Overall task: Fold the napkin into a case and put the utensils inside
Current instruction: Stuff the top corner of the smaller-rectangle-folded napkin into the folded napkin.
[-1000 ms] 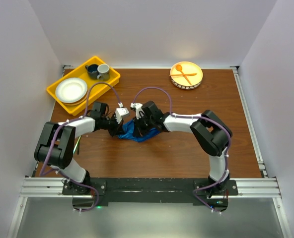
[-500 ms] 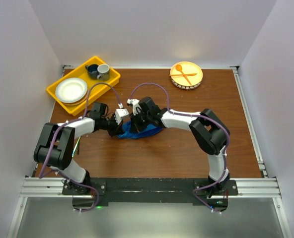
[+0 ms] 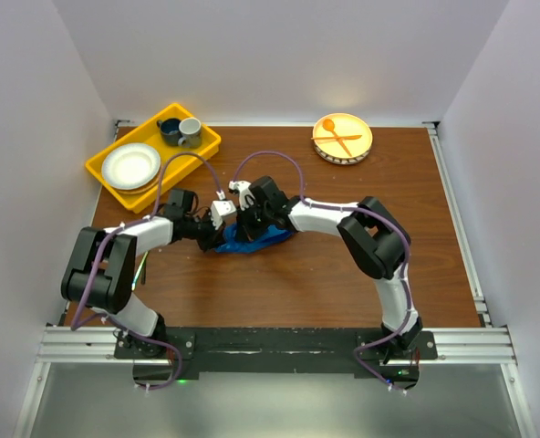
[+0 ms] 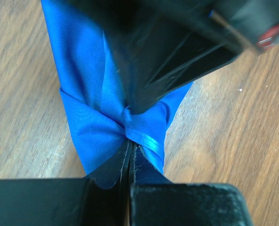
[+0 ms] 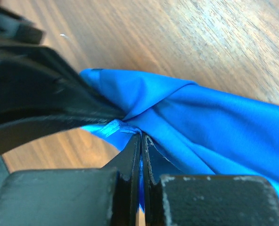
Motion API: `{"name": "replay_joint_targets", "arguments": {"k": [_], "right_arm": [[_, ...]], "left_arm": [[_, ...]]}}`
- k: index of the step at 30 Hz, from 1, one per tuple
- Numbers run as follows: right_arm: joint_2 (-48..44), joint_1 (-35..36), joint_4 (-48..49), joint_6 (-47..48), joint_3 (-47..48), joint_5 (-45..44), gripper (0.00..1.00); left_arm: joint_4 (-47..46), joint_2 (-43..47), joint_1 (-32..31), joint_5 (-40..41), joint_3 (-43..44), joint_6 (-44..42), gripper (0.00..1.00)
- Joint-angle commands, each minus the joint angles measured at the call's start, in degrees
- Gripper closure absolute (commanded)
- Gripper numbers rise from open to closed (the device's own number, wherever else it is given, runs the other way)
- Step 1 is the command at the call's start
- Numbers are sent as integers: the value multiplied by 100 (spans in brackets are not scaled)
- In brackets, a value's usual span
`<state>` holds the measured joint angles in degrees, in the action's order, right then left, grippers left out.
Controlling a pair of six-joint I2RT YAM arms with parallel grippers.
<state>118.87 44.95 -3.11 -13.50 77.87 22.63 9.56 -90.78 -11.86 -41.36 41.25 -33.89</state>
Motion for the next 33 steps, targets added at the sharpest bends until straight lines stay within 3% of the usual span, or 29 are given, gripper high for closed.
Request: {"name": "replay_joint_targets", "arguments": {"k": [1,16,21,33], "right_arm": [[346,-39,-259,14,378,-198,100],[646,-39,-664,-118,537,-233,100],[655,-39,-655,-92,572,-207,100],[295,5,-506,-276,791,232,100]], "left_arm": [[64,341,78,-38,-153,-22,100],[-271,896,175,-477,-74,804,100],[-139,799,166,-759,-30,744,100],[116,228,157,-487,-3,374,100]]}}
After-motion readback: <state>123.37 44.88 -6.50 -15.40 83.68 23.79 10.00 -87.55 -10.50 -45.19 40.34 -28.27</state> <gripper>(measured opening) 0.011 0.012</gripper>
